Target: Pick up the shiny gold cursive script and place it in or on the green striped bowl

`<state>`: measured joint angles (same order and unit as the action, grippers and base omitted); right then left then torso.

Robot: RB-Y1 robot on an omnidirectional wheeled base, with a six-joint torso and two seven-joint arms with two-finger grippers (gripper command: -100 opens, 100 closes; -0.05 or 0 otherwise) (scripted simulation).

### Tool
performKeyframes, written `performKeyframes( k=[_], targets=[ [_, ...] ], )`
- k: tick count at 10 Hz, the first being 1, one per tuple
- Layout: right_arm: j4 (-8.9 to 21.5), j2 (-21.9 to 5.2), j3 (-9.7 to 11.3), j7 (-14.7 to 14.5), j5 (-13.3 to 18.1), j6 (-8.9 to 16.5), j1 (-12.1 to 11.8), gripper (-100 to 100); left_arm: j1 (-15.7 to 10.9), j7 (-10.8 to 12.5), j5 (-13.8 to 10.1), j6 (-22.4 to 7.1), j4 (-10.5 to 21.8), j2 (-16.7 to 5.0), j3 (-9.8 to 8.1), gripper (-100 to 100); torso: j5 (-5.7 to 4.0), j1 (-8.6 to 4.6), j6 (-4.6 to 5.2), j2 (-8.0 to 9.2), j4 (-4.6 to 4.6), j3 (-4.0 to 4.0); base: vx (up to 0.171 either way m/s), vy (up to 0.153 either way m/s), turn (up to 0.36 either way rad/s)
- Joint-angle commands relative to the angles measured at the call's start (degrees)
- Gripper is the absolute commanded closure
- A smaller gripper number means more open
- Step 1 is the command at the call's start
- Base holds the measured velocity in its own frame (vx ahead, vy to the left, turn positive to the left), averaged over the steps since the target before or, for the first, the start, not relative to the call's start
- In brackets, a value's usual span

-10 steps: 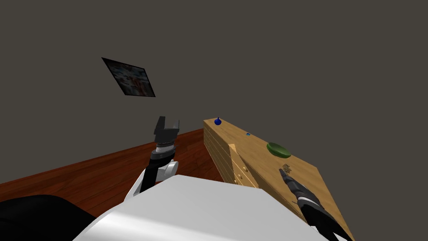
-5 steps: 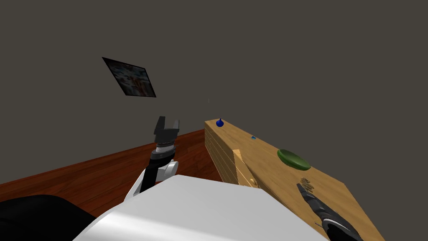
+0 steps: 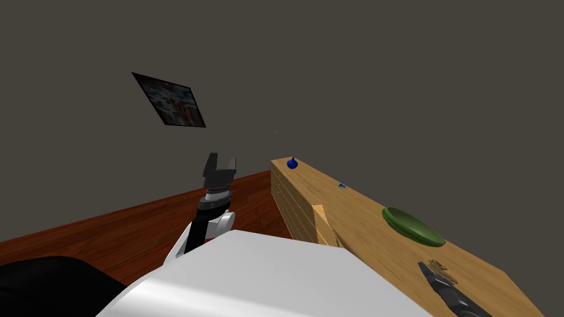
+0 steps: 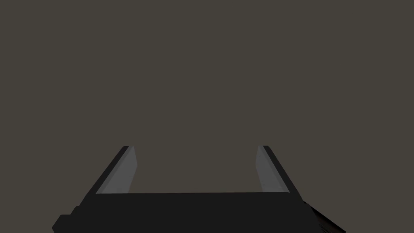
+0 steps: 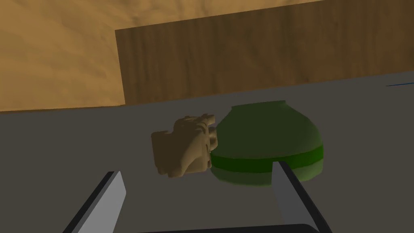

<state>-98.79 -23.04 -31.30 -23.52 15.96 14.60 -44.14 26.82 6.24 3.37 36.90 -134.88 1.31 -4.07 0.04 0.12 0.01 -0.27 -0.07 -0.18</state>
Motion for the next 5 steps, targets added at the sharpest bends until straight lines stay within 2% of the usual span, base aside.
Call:
performKeyframes(
  k=[1, 2, 3, 4, 5],
  targets=[
    [0.0, 0.0, 0.0, 0.0, 0.0, 0.0, 0.0, 0, 0.0, 0.0, 0.0, 0.0, 0.0, 0.0, 0.0, 0, 0.0, 0.0, 0.0, 0.0, 0.0, 0.0, 0.011, 0.003, 0.0],
    [1.62, 0.26, -0.06, -0.09, 0.65, -0.7, 1.37, -100, 0.0, 0.0, 0.0, 0.0, 0.0, 0.0, 0.0, 0, -0.01, -0.06, 0.01, 0.19, 0.05, 0.11, 0.036, -0.063, -0.001],
    [0.88, 0.19, -0.01, -0.06, 0.4, -0.3, 0.83, -100, 0.0, 0.0, 0.0, 0.0, 0.0, -0.01, 0.0, 0, -0.06, -0.29, 0.0, 0.17, 0.05, 0.11, 0.022, -0.041, 0.01],
    [1.01, 0.21, -0.01, -0.08, 0.45, -0.4, 0.93, 100, 0.0, 0.0, 0.0, 0.0, 0.01, 0.0, 0.0, 0, -0.07, -0.25, 0.01, 0.22, 0.06, 0.14, 0.0, 0.0, 0.0],
    [0.99, 0.2, -0.01, -0.08, 0.45, -0.39, 0.92, 100, -0.01, 0.0, 0.0, 0.0, 0.01, 0.0, 0.0, 0, -0.04, -0.14, 0.01, 0.3, 0.07, 0.18, 0.0, 0.0, 0.0]
  ],
)
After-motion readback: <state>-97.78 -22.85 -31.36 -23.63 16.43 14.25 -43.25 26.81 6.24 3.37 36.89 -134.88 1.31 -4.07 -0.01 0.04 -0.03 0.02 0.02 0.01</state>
